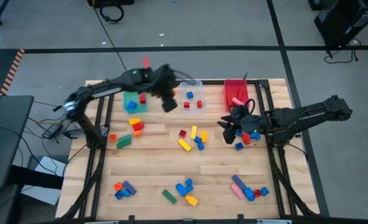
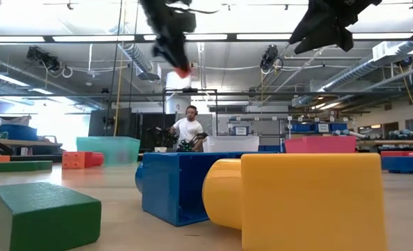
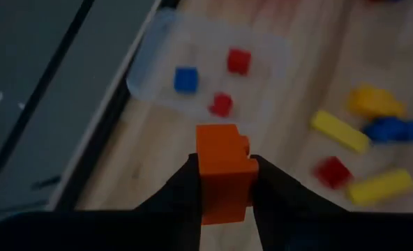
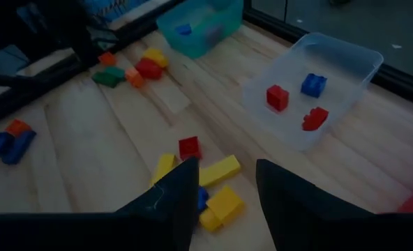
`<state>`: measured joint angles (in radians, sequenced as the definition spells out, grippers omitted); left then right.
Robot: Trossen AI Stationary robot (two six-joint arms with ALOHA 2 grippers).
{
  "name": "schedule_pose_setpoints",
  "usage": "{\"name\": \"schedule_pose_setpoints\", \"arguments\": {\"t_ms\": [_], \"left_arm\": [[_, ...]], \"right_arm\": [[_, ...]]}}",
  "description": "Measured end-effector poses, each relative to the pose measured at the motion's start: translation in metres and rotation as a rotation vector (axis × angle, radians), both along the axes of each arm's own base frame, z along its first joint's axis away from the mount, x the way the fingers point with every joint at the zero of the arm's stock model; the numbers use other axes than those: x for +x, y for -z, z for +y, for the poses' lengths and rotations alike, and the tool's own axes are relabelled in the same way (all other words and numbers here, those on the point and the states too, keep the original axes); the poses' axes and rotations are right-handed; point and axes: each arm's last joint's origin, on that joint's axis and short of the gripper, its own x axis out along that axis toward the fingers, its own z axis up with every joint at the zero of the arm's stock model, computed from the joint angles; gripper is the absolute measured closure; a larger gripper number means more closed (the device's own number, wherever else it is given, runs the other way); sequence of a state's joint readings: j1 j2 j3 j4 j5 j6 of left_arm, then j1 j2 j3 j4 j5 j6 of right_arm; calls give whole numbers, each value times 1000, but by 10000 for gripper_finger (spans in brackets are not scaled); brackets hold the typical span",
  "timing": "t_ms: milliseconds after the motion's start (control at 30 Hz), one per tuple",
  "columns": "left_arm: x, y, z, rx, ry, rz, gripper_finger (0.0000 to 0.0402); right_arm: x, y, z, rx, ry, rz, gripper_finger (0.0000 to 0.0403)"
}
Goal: Sort blocks by size
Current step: Put the orange 4 stud game piece into the transparent bin
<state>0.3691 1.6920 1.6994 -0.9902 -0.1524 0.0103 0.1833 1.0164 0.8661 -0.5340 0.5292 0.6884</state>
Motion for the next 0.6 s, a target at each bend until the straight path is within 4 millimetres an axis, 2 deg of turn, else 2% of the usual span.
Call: {"name": "schedule_pose_setpoints", "arguments": {"t_ms": [67,167,333,433,600], "left_arm": [[19,4,17,11,15,10,309],[46,22,41,-8,41,34,309],[83,69,69,-86,79,88,309],[97,96,75,-111,75,130,303],[104,120,79,-134,72,170,238]], "right_arm": [[1,-1,-1,2,4,-11,245],[2,-2,-2,6,13,-33,245],[3,-3,-5,7,28,-40,245],[3,-3,-7,18,43,-45,245],[3,-3,-7,26,52,-50,245]]}}
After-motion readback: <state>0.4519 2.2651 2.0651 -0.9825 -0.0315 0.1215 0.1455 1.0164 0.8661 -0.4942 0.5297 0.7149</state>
